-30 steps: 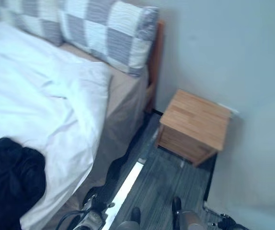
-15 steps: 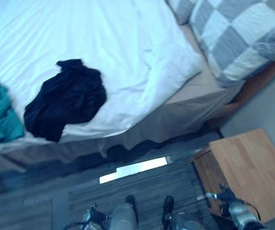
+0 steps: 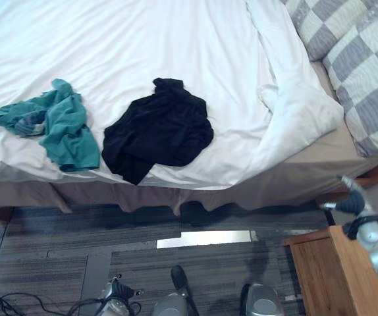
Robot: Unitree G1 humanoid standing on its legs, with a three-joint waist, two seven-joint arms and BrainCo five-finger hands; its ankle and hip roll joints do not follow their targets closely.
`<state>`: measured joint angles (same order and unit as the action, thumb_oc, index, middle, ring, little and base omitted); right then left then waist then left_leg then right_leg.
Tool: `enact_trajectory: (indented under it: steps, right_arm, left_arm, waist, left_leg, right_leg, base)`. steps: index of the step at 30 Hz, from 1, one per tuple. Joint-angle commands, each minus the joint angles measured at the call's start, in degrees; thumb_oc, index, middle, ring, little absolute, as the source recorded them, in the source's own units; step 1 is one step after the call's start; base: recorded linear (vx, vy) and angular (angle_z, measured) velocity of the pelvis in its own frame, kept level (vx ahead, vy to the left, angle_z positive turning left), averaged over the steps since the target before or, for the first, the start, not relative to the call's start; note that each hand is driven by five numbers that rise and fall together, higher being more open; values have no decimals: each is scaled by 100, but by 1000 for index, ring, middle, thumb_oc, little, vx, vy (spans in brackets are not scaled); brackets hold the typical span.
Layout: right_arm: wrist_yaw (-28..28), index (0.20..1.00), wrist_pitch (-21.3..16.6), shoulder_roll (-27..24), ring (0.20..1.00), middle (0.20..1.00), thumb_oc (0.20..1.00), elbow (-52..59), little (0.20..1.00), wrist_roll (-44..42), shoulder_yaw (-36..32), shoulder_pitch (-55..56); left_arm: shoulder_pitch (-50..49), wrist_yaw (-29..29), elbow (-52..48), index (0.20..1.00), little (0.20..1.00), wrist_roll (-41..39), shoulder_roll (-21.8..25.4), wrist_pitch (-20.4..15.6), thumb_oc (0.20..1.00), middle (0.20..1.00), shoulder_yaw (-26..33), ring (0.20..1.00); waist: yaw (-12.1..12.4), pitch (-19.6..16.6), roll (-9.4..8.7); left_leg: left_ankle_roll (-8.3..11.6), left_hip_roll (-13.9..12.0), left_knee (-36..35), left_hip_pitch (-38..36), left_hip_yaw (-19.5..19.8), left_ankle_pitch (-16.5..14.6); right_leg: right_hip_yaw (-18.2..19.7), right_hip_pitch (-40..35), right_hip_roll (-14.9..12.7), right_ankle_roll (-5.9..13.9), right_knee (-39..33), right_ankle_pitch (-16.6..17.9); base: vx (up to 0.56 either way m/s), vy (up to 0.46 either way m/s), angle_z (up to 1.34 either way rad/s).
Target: Tidy up the quilt and then pick up the clothes from the bed and put them into the laundry hamper.
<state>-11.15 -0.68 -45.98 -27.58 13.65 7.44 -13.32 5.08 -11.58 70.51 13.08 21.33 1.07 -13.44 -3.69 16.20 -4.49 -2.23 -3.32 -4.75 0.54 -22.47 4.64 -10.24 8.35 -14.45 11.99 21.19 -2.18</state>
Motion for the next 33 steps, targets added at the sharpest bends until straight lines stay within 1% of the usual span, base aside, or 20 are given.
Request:
enact_trajectory:
  steps: [1,3,4,5,9,12,13,14,16,17,19,20,21,22,23,24,29,31,32,33]
  right_arm:
    - [-193,1000,-65,-514,1000,1000,1000,-78,1000,170,107,-833]
    - [-285,1000,-66,-732,1000,1000,1000,-237,1000,210,362,-1266]
    - [-278,1000,-51,-891,1000,1000,1000,-211,1000,282,264,-1310]
    - [-288,1000,-11,-882,1000,1000,1000,-288,1000,314,517,-1664]
    - [-258,1000,38,-979,1000,1000,1000,-475,1000,313,958,-2470]
    - [-425,1000,-42,-1080,1000,1000,1000,-1467,1000,233,2184,-4402]
    - [-430,1000,-53,-1074,1000,1000,1000,-1502,1000,222,2239,-4462]
    - [-529,1000,-27,-1049,1000,1000,1000,-2025,1000,199,2707,-5211]
    - [-533,1000,-39,-1038,1000,1000,1000,-2068,1000,185,2783,-5294]
    - [-578,1000,-15,-935,1000,1000,1000,-2678,1000,219,3241,-5943]
    - [-608,1000,-26,-815,1000,1000,1000,-3272,1000,348,3742,-6565]
    - [-617,1000,-2,-766,1000,1000,1000,-3469,1000,387,3821,-6690]
    - [-756,1000,16,-679,1000,1000,1000,-3854,1000,411,3919,-6868]
    - [-756,1000,15,-678,1000,1000,1000,-3857,1000,410,3924,-6872]
    - [-743,561,38,-651,561,561,561,-3938,561,406,3926,-6907]
    - [-784,200,43,-627,200,200,200,-4011,200,360,3935,-6974]
    - [-746,200,16,-563,200,200,200,-3918,200,254,3710,-6591]
    - [-822,200,-9,-605,200,200,200,-3379,200,65,3243,-5929]
    - [-913,200,-11,-682,200,200,200,-2545,200,23,2576,-4973]
    - [-912,200,-4,-687,200,200,200,-2526,200,29,2548,-4944]
  left_arm:
    - [17,17,75,1000,1000,250,77,-90,1000,1000,-80,1000]
    - [135,-9,134,1000,1000,264,147,-98,1000,1000,-110,1000]
    - [113,5,146,1000,1000,266,204,-169,1000,1000,-130,1000]
    - [110,1,128,1000,1000,209,211,-186,1000,1000,-140,1000]
    - [121,-110,140,1000,1000,109,230,-189,1000,1000,-64,1000]
    - [215,-297,77,1000,1000,-112,210,-308,1000,1000,-260,1000]
    - [220,-298,80,1000,1000,-114,193,-309,1000,1000,-244,1000]
    - [316,-365,36,1000,1000,-321,172,-347,1000,1000,-374,1000]
    - [323,-366,39,1000,1000,-322,144,-347,1000,1000,-351,1000]
    - [385,-412,21,1000,1000,-470,59,-409,1000,1000,-476,1000]
    - [468,-428,-58,1000,1000,-572,-64,-486,1000,1000,-644,1000]
    - [452,-421,-100,1000,1000,-614,-97,-496,1000,1000,-682,1000]
    - [443,-442,-180,1000,1000,-807,-230,-528,1000,1000,-701,1000]
    - [444,-443,-179,1000,1000,-807,-233,-528,1000,1000,-700,1000]
    - [418,-455,-172,1000,1000,-839,-266,-531,1000,1000,-697,1000]
    - [411,-462,-163,1000,1000,-889,-306,-543,1000,1000,-695,1000]
    - [324,-478,11,1000,1000,-879,-460,-497,1000,1000,-659,1000]
    - [304,-479,73,1000,1000,-833,-534,-455,1000,1000,-610,1000]
    - [301,-486,85,1000,1000,-745,-586,-399,1000,1000,-519,1000]
    - [299,-485,83,1000,1000,-745,-576,-399,1000,1000,-528,1000]
  waist:
    - [13,-103,1]
    - [-7,-95,11]
    - [26,-113,-48]
    - [84,-106,-134]
    - [130,-92,-81]
    - [222,28,217]
    - [204,26,233]
    - [276,158,372]
    - [246,152,400]
    - [295,280,564]
    - [314,418,736]
    - [322,467,801]
    - [350,596,973]
    - [350,591,975]
    - [357,625,1024]
    - [367,674,1060]
    - [312,708,1102]
    - [214,687,1047]
    - [88,651,1006]
    - [103,636,1001]
  left_leg:
    - [700,-499,-6,-118,291,-395]
    - [768,-542,-25,-111,383,-419]
    - [811,-526,-8,-149,485,-465]
    - [805,-467,22,-151,483,-482]
    - [862,-517,58,-124,511,-442]
    - [1007,-632,-1,291,652,-189]
    - [1009,-636,0,303,653,-187]
    - [1080,-699,-25,511,691,-43]
    - [1083,-705,-25,534,699,-39]
    - [1157,-773,-25,771,713,84]
    - [1212,-839,-25,1042,716,214]
    - [1231,-864,-25,1121,710,245]
    - [1257,-913,-25,1318,703,321]
    - [1257,-914,-25,1324,703,322]
    - [1269,-938,-25,1374,690,343]
    - [1275,-960,-25,1427,674,374]
    - [1294,-1021,-25,1414,660,412]
    - [1278,-1036,-25,1269,650,375]
    - [1257,-1030,-25,1113,647,315]
    - [1257,-1034,-25,1129,646,325]
  right_leg:
    - [159,-181,237,112,-1344,-16]
    - [384,2,142,181,-1892,262]
    - [415,-67,55,206,-2011,214]
    - [390,-42,-38,208,-2001,356]
    - [387,-15,24,181,-2057,487]
    - [302,293,134,109,-2120,526]
    - [301,307,138,106,-2116,526]
    - [257,500,189,83,-2063,518]
    - [252,523,194,79,-2052,514]
    - [183,732,228,40,-1969,479]
    - [133,972,267,3,-1852,437]
    - [117,1064,281,-9,-1809,422]
    - [88,1360,324,-44,-1589,350]
    - [89,1369,324,-44,-1583,347]
    - [80,1457,336,-53,-1521,334]
    - [80,1563,356,-63,-1447,320]
    - [79,1596,424,-105,-1365,251]
    - [83,1420,453,-119,-1402,226]
    - [94,1220,463,-118,-1479,202]
    - [95,1230,470,-123,-1496,221]
  base:
    - [173,-125,38]
    - [161,-143,55]
    - [147,-125,61]
    - [131,-152,38]
    - [76,-155,33]
    - [49,-158,13]
    - [-1,-177,-14]
    - [-18,-95,2]
    - [-19,-92,11]
    - [-35,-121,21]
    - [-58,-124,19]
    - [-89,-96,9]
    - [-65,-57,10]
    - [-65,-54,7]
    - [-41,-34,6]
    - [-49,-38,1]
    - [-6,-20,-5]
    - [23,5,0]
    - [36,15,-3]
    - [43,23,-2]
